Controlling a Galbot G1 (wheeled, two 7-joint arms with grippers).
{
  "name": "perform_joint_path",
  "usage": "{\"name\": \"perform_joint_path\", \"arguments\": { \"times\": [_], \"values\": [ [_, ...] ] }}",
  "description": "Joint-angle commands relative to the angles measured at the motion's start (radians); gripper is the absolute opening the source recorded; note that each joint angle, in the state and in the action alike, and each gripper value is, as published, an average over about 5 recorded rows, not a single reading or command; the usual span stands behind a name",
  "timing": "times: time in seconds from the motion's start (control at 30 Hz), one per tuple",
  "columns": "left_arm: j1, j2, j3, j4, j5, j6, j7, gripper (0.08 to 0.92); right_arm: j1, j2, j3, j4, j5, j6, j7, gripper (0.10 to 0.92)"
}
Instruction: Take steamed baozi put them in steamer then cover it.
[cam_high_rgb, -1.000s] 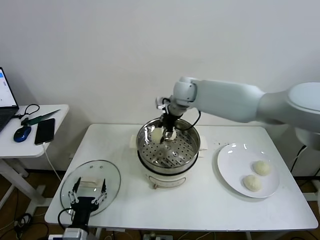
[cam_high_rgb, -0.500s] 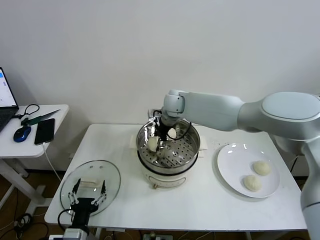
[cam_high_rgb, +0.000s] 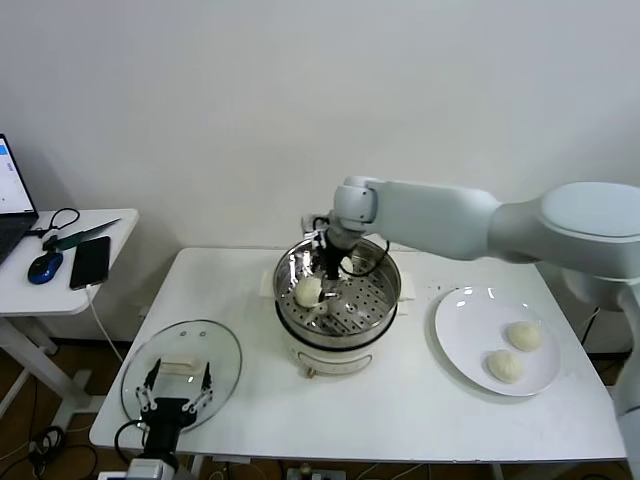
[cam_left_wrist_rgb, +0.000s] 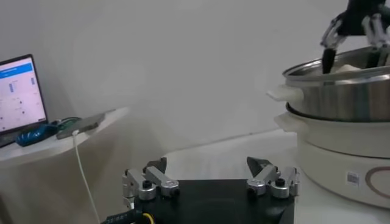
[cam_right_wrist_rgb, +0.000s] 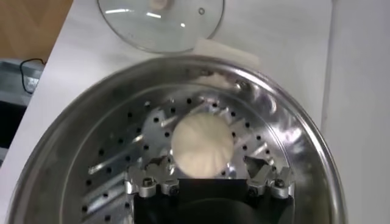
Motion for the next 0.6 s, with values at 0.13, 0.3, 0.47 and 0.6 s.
{"name": "perform_joint_path", "arguments": {
  "times": [0.13,0.3,0.47,0.6],
  "values": [
    [0.009,-0.001,-0.012,-0.011,-0.003,0.004,-0.003,0.823,0.169,-0.430,-0.016,0.239,-0.084,0.067,-0.118,0.823],
    [0.010,-0.002,-0.013,-0.018,-0.002,0.010,-0.003,0.823,0.161,-0.618,0.001,0.332,-0.133,0.088,-0.134,0.823],
    [0.006,-0.005,-0.014,-0.016,0.003,0.015,-0.004,0.823,0.104,-0.763,0.011,0.378,-0.227,0.116,-0.148,0.823],
    [0.009,-0.005,-0.022,-0.017,0.004,0.017,-0.005,0.823,0.012,-0.842,0.025,0.372,-0.363,0.154,-0.166,0.823]
  ]
}}
